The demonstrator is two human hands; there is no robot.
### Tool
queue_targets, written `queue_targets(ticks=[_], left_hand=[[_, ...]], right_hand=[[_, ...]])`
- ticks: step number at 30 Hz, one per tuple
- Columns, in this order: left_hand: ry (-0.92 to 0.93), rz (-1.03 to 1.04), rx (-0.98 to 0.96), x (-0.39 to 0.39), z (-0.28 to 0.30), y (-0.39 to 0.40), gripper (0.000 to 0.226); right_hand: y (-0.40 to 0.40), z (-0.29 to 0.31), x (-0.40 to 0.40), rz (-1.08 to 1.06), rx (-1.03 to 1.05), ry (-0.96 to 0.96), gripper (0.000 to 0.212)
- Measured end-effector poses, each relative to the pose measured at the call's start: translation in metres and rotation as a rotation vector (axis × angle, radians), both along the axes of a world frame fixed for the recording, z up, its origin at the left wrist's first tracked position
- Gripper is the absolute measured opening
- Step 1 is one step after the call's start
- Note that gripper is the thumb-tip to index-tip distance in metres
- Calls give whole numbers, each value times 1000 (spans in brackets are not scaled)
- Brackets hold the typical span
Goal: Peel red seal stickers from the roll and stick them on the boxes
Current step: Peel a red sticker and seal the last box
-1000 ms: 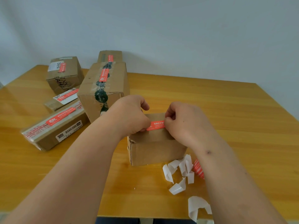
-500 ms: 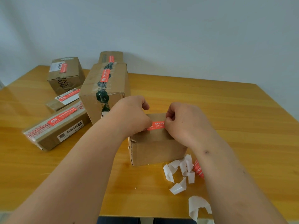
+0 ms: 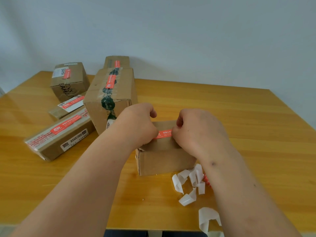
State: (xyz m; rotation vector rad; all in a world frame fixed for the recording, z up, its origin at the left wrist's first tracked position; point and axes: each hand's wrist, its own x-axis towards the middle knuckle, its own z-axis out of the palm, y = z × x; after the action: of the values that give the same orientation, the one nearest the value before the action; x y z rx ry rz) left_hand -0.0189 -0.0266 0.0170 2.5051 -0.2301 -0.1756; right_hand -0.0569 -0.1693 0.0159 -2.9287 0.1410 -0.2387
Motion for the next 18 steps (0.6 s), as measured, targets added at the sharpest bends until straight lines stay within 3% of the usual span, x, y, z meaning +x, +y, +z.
queue_targets(ticks=[5,10,16,18], left_hand=[[-3,-8,-6,0,-2,2,41],[-23,-14,-17,-1,-5,4,41],[-112,1,-97,-4,-12,3,35],[-150,10,-77,-5,-14,2,34]], right_hand=[[-3,3,-3,-47,13,-69,30],[-17,3,-3,-118,-59,-50,30],[-23,-9,4,-110,157,-141,35],[-23,-13,9,-115,213,-79,38]])
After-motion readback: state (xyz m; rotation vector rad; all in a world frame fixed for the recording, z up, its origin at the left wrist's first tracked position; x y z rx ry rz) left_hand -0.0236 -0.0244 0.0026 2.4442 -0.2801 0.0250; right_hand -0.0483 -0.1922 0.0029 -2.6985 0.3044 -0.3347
